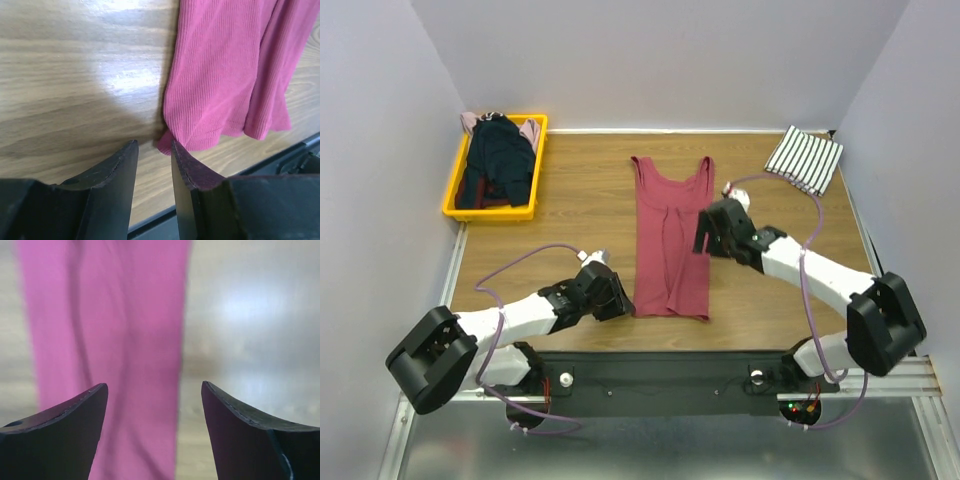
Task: Fold and stack the tank tops
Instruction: Fold the tank top
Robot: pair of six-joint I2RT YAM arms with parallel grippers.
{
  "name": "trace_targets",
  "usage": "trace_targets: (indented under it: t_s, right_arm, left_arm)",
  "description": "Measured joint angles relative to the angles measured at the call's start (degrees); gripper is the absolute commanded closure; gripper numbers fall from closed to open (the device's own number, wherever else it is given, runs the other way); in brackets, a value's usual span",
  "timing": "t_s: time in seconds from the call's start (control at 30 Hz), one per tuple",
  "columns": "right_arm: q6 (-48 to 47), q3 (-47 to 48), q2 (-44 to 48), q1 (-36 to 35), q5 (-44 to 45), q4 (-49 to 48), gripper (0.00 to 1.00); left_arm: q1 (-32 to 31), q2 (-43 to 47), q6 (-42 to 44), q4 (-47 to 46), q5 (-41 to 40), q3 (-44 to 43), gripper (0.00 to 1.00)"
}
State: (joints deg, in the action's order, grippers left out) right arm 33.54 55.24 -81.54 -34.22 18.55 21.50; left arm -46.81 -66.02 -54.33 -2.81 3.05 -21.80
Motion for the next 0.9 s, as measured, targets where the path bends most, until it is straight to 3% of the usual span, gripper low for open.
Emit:
trace_targets:
  t_s: [0.2, 0.3, 0.47, 0.9]
  right_arm:
    - [6.5, -19.1, 8.2, -0.4, -6.5, 2.3, 0.25]
    - [9.6, -23.6, 14.2, -0.5, -9.1, 2.8, 0.27]
    - [14.1, -27.1, 20.9, -0.8, -13.3, 1.8, 0.31]
    - [23.1, -34.8, 25.7, -2.1, -20.0, -6.0, 0.37]
  left_arm:
    - [-0.7, -0.2, -2.4, -1.0, 1.2, 0.2, 0.53]
    - [-0.9, -0.2, -3.4, -1.3, 1.3, 0.5, 0.52]
    - [-1.0, 0.9, -4.5, -1.3, 1.3, 0.8, 0.51]
    - [-1.1, 1.5, -5.6, -4.6, 2.8, 3.0, 0.5]
